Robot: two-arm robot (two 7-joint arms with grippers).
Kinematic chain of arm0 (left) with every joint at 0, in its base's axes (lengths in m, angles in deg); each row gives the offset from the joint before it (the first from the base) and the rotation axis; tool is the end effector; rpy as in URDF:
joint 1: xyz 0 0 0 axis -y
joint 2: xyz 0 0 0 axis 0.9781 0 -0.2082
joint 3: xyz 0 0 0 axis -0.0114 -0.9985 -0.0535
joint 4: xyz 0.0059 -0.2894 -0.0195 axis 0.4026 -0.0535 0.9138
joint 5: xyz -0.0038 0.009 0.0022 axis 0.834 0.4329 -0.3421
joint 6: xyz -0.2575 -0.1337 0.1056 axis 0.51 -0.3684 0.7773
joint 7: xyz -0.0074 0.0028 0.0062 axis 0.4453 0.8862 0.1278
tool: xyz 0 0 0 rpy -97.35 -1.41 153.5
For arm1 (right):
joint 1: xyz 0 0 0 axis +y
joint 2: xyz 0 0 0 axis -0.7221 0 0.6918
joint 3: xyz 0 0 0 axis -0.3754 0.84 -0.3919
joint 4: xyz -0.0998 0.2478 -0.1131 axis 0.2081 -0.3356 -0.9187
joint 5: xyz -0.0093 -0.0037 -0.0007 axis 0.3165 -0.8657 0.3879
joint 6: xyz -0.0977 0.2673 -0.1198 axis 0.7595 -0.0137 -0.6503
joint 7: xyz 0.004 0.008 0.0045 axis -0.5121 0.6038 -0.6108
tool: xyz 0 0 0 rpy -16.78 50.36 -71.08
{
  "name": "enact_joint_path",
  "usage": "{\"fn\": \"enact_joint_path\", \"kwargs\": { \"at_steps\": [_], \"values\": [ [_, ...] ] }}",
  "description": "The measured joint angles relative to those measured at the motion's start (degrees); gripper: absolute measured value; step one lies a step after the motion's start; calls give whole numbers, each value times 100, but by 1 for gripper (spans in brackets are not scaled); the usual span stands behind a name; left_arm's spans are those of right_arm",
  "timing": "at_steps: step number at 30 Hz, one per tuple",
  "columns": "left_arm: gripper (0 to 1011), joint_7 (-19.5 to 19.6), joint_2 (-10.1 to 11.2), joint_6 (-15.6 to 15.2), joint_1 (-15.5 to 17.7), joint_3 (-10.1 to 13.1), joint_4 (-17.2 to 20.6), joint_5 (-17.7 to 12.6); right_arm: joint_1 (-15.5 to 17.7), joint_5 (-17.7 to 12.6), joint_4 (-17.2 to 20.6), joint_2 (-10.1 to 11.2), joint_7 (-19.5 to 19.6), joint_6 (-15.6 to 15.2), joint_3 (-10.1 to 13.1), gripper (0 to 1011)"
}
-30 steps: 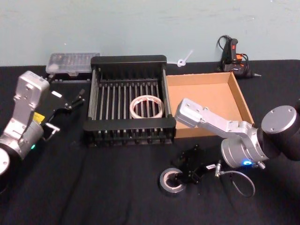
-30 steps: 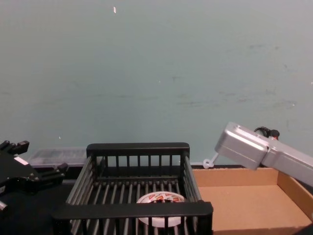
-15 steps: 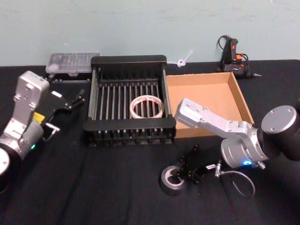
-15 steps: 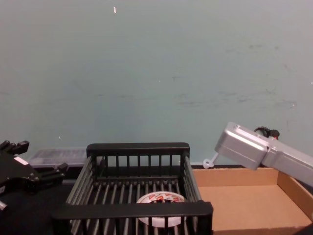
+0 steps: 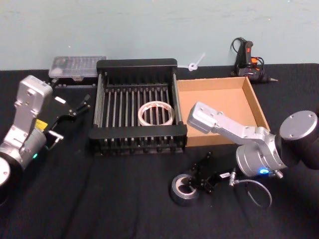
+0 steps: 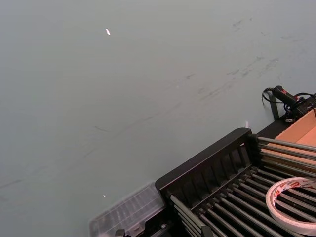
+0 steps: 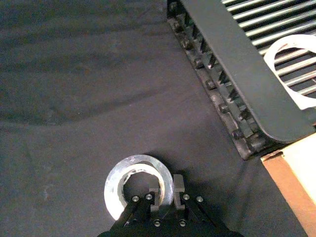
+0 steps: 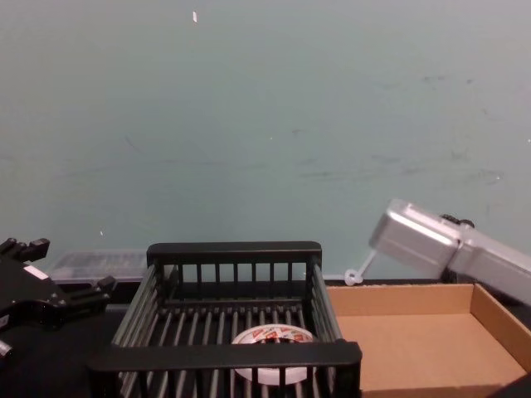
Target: Pick up the white tape and place it into the black box , Pick up the silver tape and place it into the brown box.
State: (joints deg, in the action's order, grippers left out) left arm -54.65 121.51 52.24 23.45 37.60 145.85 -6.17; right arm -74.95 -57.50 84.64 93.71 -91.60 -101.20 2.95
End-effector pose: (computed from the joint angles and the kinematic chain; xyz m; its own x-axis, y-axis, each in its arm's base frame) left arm 0.3581 0.0826 -0.3022 0.2920 0.8804 0.3737 -0.9553 0.2871 0.0701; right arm 0.3897 0.0109 -0.2315 0.9441 -0.3294 -0.0105 0.2180 0.6480 -0.7298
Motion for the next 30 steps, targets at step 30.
{"fn": "enact_joint_path", "kwargs": {
  "at_steps": [30],
  "values": [
    [1001, 0, 0, 0, 0, 0, 0, 0, -160, -301, -751, -194, 1053, -131, 1141, 174]
  ]
}}
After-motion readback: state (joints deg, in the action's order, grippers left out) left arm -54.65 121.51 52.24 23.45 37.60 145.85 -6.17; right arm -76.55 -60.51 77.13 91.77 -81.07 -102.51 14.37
